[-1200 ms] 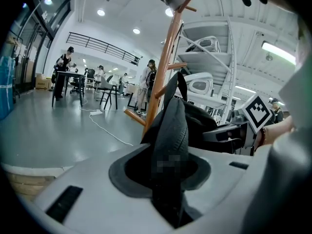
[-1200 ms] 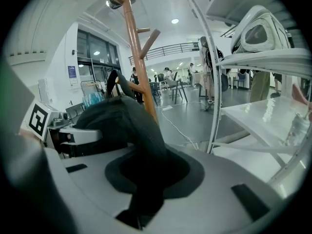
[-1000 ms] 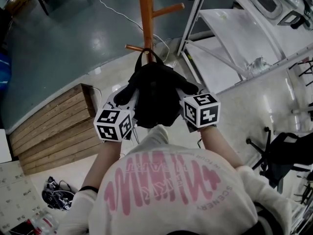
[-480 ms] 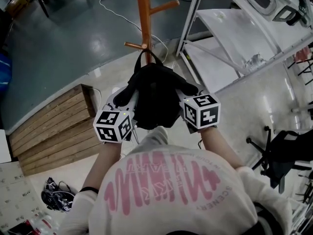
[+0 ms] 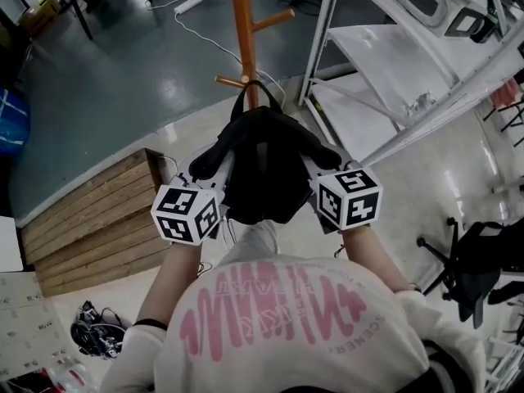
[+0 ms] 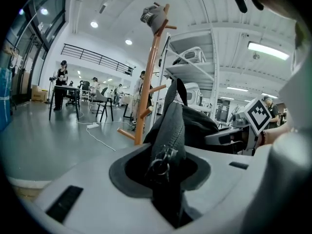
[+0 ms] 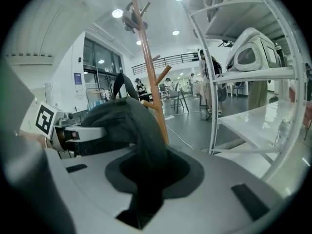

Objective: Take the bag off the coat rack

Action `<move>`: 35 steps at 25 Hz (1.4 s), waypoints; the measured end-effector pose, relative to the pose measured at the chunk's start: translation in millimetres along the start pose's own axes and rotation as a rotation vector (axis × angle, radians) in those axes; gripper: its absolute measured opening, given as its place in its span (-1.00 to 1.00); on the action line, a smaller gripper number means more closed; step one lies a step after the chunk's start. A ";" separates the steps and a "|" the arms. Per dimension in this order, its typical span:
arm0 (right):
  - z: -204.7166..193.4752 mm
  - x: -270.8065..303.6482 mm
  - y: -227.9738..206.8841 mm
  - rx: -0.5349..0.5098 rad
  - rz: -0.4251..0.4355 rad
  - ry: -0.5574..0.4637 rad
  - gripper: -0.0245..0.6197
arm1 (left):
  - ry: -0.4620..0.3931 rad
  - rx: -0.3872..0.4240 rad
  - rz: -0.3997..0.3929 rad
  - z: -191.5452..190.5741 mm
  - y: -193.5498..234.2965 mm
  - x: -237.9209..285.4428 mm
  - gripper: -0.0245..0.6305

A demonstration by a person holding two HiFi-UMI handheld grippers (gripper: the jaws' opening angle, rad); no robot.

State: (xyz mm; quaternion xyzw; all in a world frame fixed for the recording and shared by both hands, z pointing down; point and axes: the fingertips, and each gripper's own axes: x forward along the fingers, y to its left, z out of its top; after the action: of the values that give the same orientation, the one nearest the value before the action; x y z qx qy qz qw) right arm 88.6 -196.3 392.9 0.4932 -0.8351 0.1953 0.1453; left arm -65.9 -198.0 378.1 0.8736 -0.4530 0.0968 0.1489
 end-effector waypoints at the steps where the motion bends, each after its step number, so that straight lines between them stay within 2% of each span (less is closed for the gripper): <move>1: 5.3 -4.5 2.5 -0.001 0.001 -0.011 -0.68 | -0.008 0.006 -0.003 6.5 -2.0 -4.4 -0.64; 10: 42.4 -29.5 23.3 -0.042 0.004 -0.094 -0.67 | -0.080 0.036 -0.033 44.8 -10.8 -38.1 -0.64; 19: 54.8 -53.2 64.8 -0.052 -0.047 -0.130 -0.67 | -0.122 0.049 -0.079 57.9 -10.4 -82.1 -0.66; 27: 39.8 -77.6 102.2 0.001 -0.121 -0.138 -0.67 | -0.110 0.083 -0.132 55.5 -12.7 -118.6 -0.66; 35: 8.2 -96.6 123.3 0.032 -0.160 -0.103 -0.67 | -0.082 0.085 -0.171 32.9 -20.7 -139.7 -0.66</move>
State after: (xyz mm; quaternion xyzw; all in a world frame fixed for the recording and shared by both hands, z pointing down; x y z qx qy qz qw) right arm 25.2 -72.2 321.1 0.5701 -0.7961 0.1709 0.1093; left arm -127.5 -91.6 301.3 0.9178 -0.3781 0.0672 0.1006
